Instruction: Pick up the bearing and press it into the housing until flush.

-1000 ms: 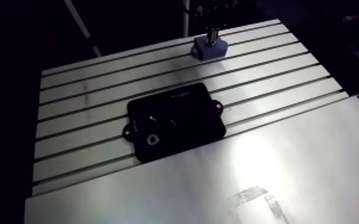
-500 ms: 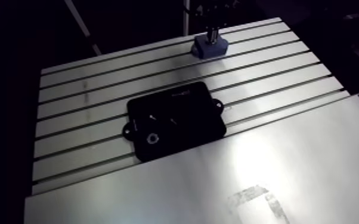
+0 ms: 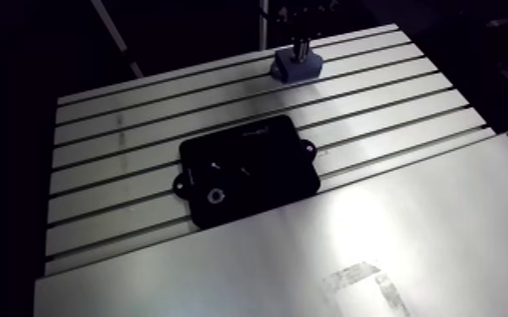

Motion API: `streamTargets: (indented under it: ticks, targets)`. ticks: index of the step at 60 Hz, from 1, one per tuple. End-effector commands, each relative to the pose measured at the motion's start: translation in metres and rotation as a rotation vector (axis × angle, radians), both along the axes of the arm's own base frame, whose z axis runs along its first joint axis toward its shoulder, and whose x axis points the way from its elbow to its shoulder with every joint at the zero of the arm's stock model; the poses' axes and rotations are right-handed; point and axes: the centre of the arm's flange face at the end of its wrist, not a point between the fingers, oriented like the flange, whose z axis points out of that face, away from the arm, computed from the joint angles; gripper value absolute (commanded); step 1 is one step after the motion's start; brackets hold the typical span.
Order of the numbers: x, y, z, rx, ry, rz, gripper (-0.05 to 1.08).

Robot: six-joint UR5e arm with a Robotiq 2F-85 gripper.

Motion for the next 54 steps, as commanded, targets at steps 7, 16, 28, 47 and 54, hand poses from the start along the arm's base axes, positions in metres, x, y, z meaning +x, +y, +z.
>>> streamTargets:
  ticks: [7, 16, 28, 47, 54]
  targets:
    - [-0.0005, -0.0019, 0.0, 0.001, 0.001, 0.003, 1.08]
    - [-0.001, -0.0017, 0.0007, 0.002, 0.004, 0.003, 1.08]
    - [-0.0015, -0.0015, 0.0003, 0.002, 0.004, 0.003, 1.08]
    - [-0.002, -0.0013, 0.0002, 0.002, 0.004, 0.003, 1.08]
    - [-0.0025, -0.0011, -0.0003, 0.002, 0.004, 0.003, 1.08]
